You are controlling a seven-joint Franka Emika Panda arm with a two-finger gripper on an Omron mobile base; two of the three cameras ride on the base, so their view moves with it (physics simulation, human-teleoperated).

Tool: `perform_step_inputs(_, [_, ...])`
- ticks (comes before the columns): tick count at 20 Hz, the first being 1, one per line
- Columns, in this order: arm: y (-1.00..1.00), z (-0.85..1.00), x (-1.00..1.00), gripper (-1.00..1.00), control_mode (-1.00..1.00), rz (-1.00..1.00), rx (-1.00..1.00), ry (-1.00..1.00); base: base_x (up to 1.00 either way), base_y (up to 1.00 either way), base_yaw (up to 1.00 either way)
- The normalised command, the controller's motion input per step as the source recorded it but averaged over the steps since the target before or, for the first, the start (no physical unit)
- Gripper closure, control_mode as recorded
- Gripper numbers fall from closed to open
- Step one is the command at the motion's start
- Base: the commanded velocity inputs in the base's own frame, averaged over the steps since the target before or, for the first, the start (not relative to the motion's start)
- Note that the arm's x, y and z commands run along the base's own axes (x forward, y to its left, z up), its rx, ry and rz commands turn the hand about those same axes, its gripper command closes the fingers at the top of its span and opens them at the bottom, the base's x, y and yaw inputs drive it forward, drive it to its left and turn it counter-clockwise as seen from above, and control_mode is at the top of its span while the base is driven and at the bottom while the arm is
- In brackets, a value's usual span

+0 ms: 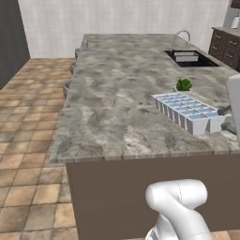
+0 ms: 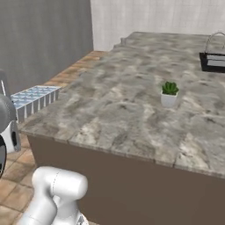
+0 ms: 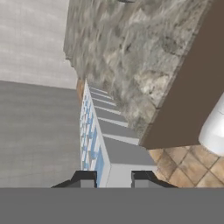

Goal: Open the freezer door, pick up the ice cube tray from the freezer, and place it on the dining counter.

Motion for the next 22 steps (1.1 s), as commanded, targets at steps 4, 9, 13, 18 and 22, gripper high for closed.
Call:
perform_step_inputs(4, [0.0, 0.0, 0.0, 1.0, 1.0, 0.0, 0.0, 0.0, -0.04, 1.0, 0.02])
perform_step_inputs(9, [0.0, 0.0, 0.0, 1.0, 1.0, 0.0, 0.0, 0.0, 0.0, 1.0, -0.03])
perform_step_inputs(13, [0.0, 0.0, 0.0, 1.0, 1.0, 0.0, 0.0, 0.0, 0.07, 1.0, -0.25])
perform_step_inputs(18, [0.0, 0.0, 0.0, 1.0, 1.0, 0.0, 0.0, 0.0, 0.39, 1.0, -0.47])
perform_step_inputs(22, [0.0, 0.0, 0.0, 1.0, 1.0, 0.0, 0.0, 0.0, 0.33, 1.0, -0.54])
